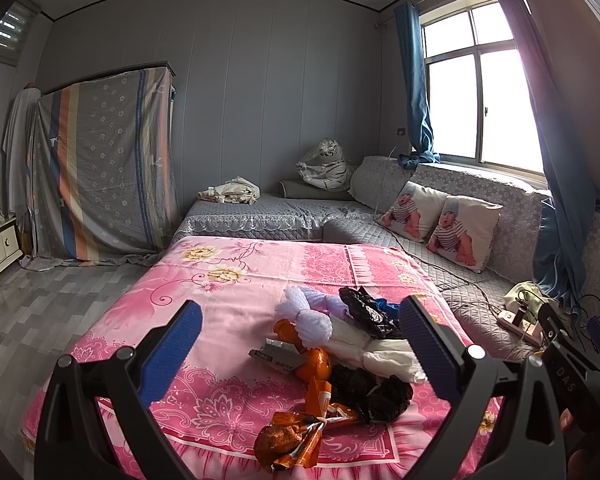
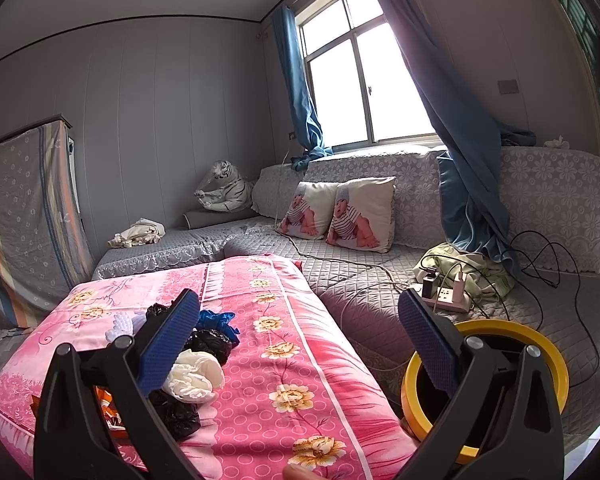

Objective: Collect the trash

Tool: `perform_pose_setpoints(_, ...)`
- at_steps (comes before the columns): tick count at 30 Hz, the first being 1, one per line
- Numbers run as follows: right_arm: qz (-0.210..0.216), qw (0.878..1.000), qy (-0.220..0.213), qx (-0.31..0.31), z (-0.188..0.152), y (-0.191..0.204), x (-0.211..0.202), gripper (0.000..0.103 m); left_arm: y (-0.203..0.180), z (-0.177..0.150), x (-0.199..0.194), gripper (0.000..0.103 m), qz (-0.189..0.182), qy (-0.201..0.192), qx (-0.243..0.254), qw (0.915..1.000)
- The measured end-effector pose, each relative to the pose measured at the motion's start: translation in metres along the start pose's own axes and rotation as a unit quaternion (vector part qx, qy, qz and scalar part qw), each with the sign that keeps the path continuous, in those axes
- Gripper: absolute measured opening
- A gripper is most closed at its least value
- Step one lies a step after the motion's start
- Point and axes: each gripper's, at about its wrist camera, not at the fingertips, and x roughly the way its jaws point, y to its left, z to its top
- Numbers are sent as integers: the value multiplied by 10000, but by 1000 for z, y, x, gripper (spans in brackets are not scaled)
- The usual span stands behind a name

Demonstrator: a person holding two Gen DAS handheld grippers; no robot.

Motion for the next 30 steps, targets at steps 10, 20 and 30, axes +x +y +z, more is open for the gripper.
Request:
perform_pose_setpoints(10, 3, 10000, 9, -2, 2, 0, -2, 95, -1, -1, 1, 95, 26, 7, 22, 10000)
perform_pose_setpoints(20, 396, 9992, -36, -3, 6, 1, 8, 95, 12, 1, 4, 95, -105, -14, -49, 9999)
perform_pose_setpoints(30, 1584, 9853, 532, -357, 13, 16, 56, 95, 45, -13, 18, 95, -445, -96, 1, 9990)
